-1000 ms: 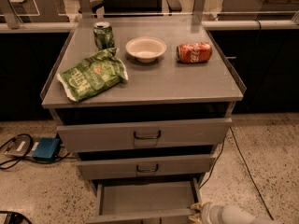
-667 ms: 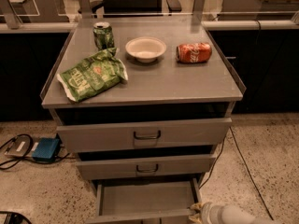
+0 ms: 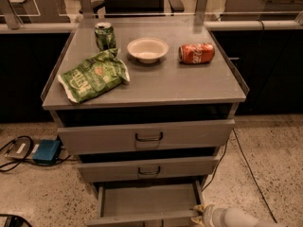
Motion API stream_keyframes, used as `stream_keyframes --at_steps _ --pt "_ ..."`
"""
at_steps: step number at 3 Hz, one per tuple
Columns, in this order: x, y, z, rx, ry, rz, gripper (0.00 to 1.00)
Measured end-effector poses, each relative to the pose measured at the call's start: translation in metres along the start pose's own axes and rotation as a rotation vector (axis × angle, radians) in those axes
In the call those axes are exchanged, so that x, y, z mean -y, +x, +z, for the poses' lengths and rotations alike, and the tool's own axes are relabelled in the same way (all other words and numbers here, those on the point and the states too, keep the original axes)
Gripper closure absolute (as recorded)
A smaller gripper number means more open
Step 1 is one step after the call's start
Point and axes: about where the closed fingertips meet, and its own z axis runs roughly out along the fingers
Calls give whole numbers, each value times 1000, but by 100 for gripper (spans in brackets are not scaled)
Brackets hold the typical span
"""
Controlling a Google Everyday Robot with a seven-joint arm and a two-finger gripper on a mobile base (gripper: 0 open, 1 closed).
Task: Open bottom drawer
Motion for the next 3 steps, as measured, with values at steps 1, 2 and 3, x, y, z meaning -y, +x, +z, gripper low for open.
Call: stream_keyframes --at_steps 1,2,3 --pt "0 0 0 0 0 0 4" --pt "0 0 0 0 0 0 0" --pt "0 0 0 0 0 0 0"
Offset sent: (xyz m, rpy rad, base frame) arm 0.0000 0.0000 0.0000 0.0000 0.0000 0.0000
